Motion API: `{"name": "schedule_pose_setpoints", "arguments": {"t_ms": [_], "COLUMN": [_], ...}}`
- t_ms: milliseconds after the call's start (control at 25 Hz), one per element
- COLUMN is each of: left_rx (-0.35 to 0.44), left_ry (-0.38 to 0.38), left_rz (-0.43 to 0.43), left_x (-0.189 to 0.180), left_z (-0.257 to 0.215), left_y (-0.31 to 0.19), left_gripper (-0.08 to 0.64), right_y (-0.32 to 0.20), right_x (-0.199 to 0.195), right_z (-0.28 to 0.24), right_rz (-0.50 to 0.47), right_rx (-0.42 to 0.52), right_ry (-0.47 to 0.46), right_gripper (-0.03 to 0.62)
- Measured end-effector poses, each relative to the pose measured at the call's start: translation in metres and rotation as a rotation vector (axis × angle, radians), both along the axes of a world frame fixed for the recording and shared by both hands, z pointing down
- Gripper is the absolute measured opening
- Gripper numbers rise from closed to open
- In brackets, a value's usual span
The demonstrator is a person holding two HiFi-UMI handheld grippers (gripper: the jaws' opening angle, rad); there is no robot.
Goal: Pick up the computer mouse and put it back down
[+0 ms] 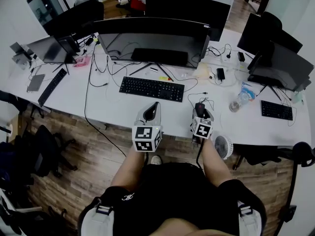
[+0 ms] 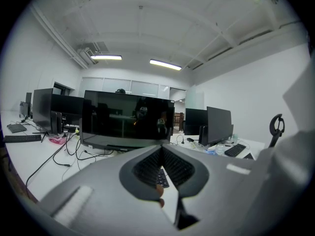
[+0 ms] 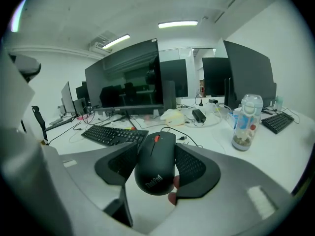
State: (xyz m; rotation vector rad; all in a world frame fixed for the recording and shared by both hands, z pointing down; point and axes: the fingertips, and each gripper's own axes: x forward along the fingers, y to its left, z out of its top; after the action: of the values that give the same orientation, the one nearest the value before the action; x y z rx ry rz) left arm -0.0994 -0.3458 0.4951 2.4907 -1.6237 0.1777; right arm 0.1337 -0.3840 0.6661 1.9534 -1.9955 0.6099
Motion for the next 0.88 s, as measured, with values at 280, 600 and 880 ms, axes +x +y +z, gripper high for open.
{"name": "schedule_pose_setpoints", "arguments": {"t_ms": [280,600,880], "left_rx": [-0.004,-0.004,-0.002], "left_ry": [0.004,0.01,0.013], "left_rz": [0.021,0.023,0.02], "left_x": [0.01,0.012,0.012], "left_z": [0.001,0.001,-0.001], "left_y": [0.0,-0.002,-0.004], "left_gripper": [0.054,0.052,0.052], "right_y": [-0.007,-0.013,-0.012], "right_x": [0.006,0.008,0.004], "right_z": [-0.064,-0.138,-0.188], "right_rz": [0.014,0.018,0.011], "right_rx": [0.143,0.314,0.418], "right_ry": [-0.013,-0.033,-0.039], "right_gripper": [0.246,0.246,0.245]}}
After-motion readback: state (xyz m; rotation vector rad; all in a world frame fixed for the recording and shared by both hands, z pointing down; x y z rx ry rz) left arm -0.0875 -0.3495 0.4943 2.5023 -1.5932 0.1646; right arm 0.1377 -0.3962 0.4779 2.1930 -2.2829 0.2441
